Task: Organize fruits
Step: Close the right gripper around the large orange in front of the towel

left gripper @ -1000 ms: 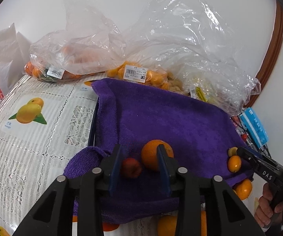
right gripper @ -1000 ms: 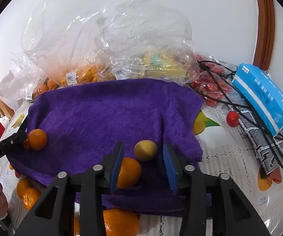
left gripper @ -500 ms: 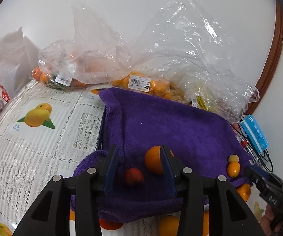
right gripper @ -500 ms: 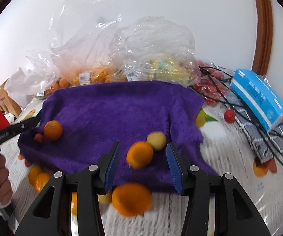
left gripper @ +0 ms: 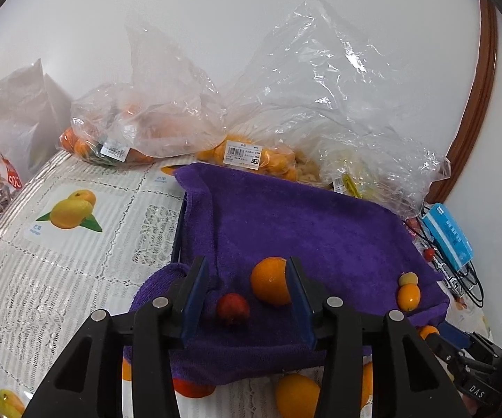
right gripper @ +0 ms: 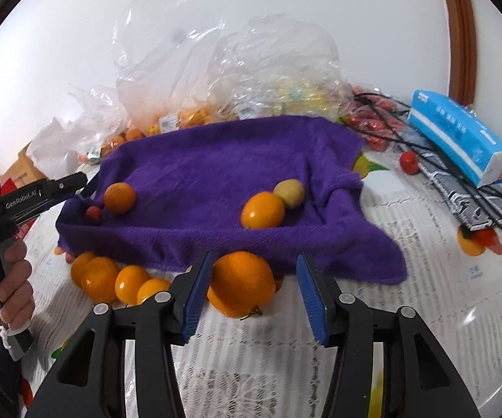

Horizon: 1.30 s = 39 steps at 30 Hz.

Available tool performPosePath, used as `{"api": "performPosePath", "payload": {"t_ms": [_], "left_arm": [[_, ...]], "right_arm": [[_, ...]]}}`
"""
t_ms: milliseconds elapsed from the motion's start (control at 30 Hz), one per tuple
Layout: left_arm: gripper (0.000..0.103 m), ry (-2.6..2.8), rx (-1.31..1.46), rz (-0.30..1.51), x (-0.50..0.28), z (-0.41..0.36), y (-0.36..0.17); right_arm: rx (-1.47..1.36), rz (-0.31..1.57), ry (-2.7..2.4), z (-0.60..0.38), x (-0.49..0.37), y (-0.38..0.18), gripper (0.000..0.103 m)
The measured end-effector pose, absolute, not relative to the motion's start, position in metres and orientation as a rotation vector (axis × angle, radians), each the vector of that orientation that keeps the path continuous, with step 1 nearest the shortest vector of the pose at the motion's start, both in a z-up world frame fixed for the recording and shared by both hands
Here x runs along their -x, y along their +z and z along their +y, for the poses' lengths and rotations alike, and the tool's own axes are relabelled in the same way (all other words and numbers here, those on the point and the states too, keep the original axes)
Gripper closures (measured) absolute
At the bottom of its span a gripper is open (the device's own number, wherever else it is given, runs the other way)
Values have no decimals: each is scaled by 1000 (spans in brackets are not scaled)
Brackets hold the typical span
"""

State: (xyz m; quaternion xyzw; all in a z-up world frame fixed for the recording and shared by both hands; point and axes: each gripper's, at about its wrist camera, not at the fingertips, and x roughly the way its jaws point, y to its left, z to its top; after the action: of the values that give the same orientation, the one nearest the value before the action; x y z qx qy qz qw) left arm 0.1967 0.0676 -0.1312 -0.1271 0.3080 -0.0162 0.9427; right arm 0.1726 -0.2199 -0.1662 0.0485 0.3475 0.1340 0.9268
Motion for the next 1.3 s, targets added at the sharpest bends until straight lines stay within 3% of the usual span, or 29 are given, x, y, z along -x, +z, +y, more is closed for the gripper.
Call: {"api": "performPosePath", "payload": {"t_ms": [467,500,933,1300], "left_arm": [[59,-59,288,634,-194,69,-131],[59,-60,283,634,-193,67,-131],[59,-137,240,614,-154,45,-139],[59,-157,181,723,-137,34,-157]], "right_arm": [[-40,807,316,-201,-177,-182,53],[-40,801,321,-201,-176,-181,59],[-120,727,253,-224,-169,-171,59],[-131,717,203,-232,-166,-172,59]]}}
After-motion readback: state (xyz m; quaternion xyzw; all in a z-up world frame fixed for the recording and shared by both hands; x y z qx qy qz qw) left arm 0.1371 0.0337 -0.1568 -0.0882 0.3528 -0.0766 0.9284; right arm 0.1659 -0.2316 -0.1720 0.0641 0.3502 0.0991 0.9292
